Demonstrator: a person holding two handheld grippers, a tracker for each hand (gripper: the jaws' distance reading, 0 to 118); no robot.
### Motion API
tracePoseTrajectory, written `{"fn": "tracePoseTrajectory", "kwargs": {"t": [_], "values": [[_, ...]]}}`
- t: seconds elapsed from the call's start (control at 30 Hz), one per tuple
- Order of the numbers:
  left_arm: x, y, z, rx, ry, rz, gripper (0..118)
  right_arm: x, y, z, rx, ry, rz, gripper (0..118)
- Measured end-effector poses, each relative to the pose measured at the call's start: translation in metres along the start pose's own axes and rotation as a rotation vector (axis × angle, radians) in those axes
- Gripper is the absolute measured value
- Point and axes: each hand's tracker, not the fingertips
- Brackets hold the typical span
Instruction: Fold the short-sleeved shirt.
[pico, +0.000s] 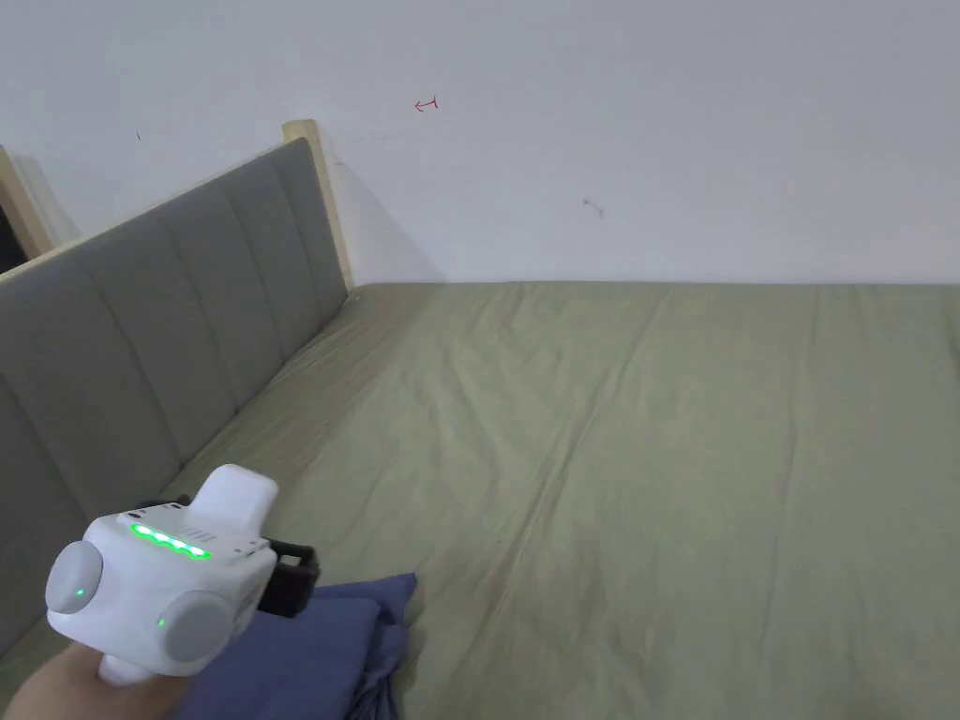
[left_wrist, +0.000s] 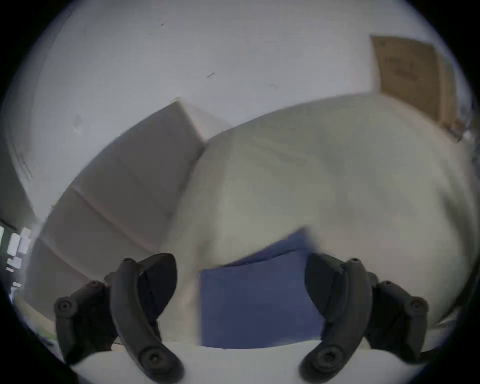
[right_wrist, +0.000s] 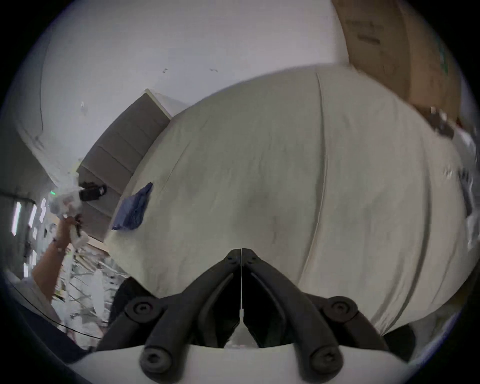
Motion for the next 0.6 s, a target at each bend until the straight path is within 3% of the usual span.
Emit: {"fn": "tracePoseTrajectory", "kwargs": {"t": [0.07, 0.1, 0.17, 0.2, 0.3, 0.4, 0.5, 0.6], "values": [[0.018, 0.005, 0.020, 0.028, -0.212, 0.121, 16, -0.009, 0.010, 0.006, 0.056, -0.025, 0.062, 0], [0.028, 0.007, 0.028, 0.045, -0.298, 0.189, 2, -0.013, 0.014, 0.008, 0.079, -0.028, 0.080, 0], [0.057, 0.012, 0.040, 0.016, -0.462, 0.336, 2, -0.020, 0.027, 0.012, 0.111, -0.019, 0.099, 0], [0.072, 0.014, 0.045, -0.004, -0.461, 0.382, 2, -0.015, 0.032, 0.009, 0.120, -0.017, 0.095, 0], [0.115, 0.038, 0.071, 0.045, -0.593, 0.444, 2, -0.023, 0.055, 0.016, 0.160, -0.067, 0.080, 0], [0.149, 0.071, 0.108, 0.185, -0.502, 0.327, 2, -0.037, 0.086, 0.033, 0.242, -0.061, 0.093, 0], [0.170, 0.097, 0.137, 0.328, -0.453, 0.366, 2, -0.051, 0.106, 0.047, 0.398, -0.101, 0.165, 0], [0.184, 0.108, 0.158, 0.534, -0.304, 0.411, 2, -0.068, 0.106, 0.057, 0.681, -0.241, 0.281, 0]]}}
